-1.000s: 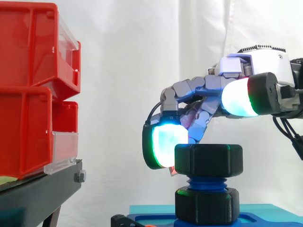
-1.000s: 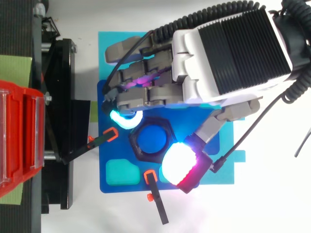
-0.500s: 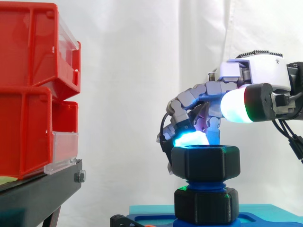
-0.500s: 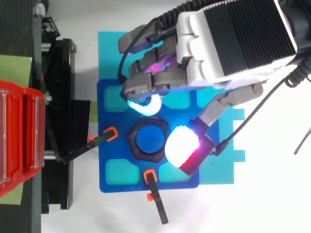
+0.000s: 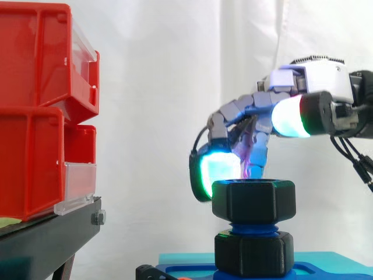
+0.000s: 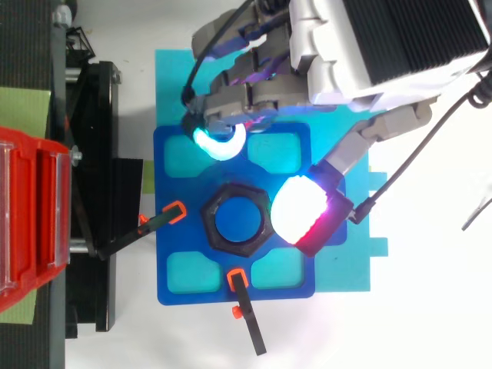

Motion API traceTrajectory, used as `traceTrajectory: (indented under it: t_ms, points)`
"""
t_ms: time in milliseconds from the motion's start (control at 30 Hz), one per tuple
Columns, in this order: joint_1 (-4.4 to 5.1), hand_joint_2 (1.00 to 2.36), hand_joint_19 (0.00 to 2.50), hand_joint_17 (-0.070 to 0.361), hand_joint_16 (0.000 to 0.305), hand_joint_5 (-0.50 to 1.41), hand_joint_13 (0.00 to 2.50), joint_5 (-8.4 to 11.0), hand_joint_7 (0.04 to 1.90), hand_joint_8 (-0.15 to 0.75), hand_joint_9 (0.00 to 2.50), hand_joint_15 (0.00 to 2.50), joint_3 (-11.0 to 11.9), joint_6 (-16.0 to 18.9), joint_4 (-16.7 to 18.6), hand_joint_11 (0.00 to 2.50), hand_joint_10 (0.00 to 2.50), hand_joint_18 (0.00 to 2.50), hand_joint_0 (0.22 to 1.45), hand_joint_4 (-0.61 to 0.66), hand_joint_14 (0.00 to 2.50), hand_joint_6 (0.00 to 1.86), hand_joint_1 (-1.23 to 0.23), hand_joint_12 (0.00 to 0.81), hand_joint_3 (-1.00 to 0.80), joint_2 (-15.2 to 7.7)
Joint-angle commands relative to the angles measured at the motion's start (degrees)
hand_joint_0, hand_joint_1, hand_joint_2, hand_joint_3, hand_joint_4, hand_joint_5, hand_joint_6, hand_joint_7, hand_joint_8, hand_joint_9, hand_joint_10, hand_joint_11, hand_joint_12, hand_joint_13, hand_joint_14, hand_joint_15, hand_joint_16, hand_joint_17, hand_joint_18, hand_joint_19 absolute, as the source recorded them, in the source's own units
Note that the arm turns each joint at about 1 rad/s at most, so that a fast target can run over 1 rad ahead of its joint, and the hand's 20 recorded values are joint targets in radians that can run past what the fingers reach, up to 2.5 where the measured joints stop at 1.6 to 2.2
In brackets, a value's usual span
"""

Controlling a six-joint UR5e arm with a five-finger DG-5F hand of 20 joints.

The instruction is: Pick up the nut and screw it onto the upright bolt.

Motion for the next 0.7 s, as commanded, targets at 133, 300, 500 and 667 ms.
traceTrajectory:
  t_ms: [133,300,500,667]
  points:
    - [-0.23,1.00,0.00,0.024,0.011,-0.07,0.83,-0.30,0.79,0.254,1.12,0.00,2.94,-0.30,-2.48,0.00,0.00,0.47,0.54,0.24,0.00,0.50,-0.24,0.190,-0.50,0.06]
    - [0.56,1.00,0.00,0.042,0.019,-0.10,0.63,0.05,0.66,0.228,0.90,0.00,2.86,-0.21,-0.73,0.00,0.00,0.30,0.53,0.22,0.00,0.50,-0.22,0.213,-0.50,-0.03]
    - [1.79,1.00,0.00,0.060,0.027,-0.15,0.31,1.11,0.58,0.180,0.50,0.00,1.98,0.76,0.51,0.00,0.00,0.00,0.51,0.19,0.00,0.50,-0.17,0.267,-0.50,-0.03]
    - [3.90,1.00,0.00,0.064,0.029,-0.15,0.26,2.43,0.59,0.184,0.43,0.00,1.19,1.99,0.77,0.00,0.00,0.00,0.50,0.18,0.00,0.50,-0.16,0.281,-0.50,-0.03]
